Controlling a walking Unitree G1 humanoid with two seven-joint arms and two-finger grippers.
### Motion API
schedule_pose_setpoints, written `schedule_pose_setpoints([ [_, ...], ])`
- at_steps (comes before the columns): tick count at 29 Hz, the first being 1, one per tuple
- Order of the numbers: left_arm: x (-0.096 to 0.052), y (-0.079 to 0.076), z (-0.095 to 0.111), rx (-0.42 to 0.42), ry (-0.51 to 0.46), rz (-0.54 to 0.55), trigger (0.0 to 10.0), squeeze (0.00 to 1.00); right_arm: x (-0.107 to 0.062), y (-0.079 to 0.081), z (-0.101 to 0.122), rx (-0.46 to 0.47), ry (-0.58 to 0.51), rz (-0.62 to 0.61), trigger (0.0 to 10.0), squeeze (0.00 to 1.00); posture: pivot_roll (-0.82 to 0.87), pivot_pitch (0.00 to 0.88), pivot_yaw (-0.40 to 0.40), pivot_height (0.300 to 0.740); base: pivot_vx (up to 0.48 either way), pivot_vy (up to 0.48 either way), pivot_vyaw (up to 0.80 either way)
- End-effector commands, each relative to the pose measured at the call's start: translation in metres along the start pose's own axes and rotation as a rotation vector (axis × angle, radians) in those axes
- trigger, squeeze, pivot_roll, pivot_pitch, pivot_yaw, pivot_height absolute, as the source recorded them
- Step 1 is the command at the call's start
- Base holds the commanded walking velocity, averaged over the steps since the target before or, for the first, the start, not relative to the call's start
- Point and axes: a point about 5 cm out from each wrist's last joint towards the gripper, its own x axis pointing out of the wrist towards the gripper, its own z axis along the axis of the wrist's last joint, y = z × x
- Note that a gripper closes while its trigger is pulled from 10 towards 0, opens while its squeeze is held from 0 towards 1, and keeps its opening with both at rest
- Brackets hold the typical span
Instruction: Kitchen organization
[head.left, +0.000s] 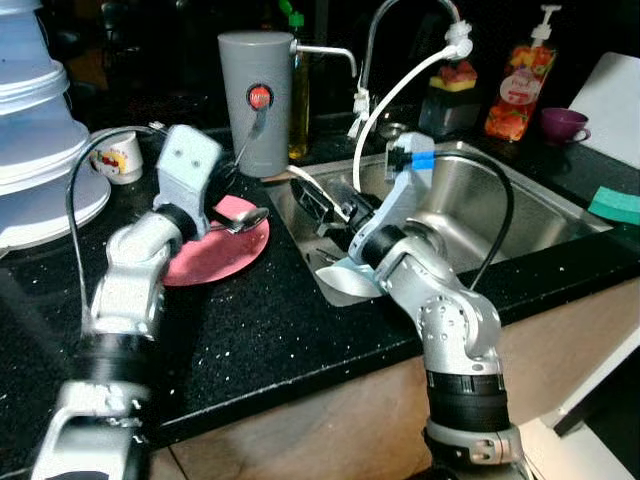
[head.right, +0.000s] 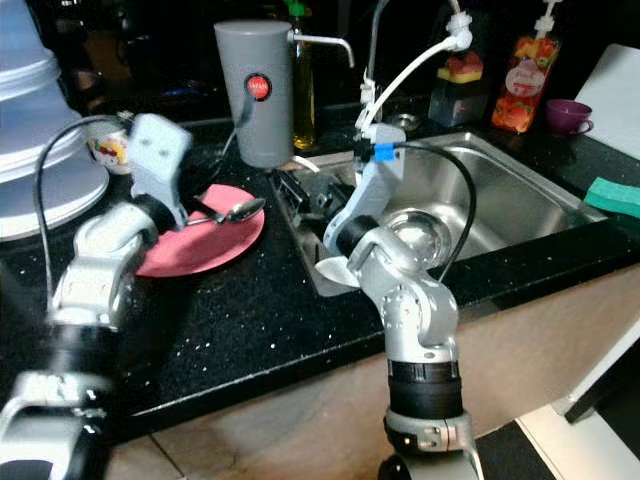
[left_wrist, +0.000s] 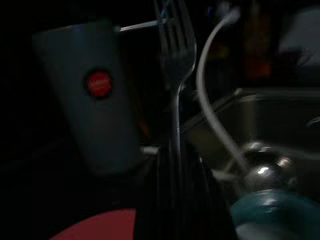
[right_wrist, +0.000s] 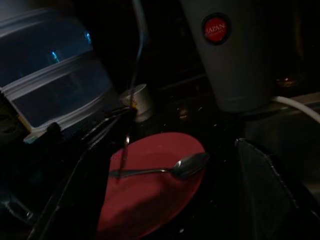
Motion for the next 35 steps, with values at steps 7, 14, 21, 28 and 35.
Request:
schedule_pose_setpoints([
  [7,-0.017,-0.031,-0.005,-0.098,0.058,-0.142,0.0,0.00,0.003,0.015,-0.001,-0.004,-0.032,0.015,10.0,0.00,-0.03,0.061,0.041,0.740,0.000,0.000,0.00],
  [14,-0.026,-0.046,-0.010,-0.104,0.137,-0.192,0.0,0.00,0.003,0.019,0.005,0.004,-0.054,0.038,10.0,0.00,-0.04,0.062,0.041,0.740,0.000,0.000,0.00],
  [21,-0.029,-0.043,-0.013,-0.077,0.189,-0.150,0.0,0.00,0.005,0.023,0.006,0.011,-0.061,0.053,10.0,0.00,-0.03,0.064,0.046,0.740,0.000,0.000,0.00],
  [28,-0.032,-0.056,-0.011,-0.035,0.197,-0.243,0.0,0.00,0.005,0.023,0.003,-0.029,-0.032,0.054,6.0,0.00,-0.04,0.059,0.051,0.740,0.000,0.000,0.00],
  [35,-0.031,-0.064,-0.007,-0.006,0.171,-0.283,0.0,0.00,0.005,0.023,-0.002,-0.046,-0.004,0.047,0.0,0.00,-0.04,0.048,0.051,0.740,0.000,0.000,0.00],
])
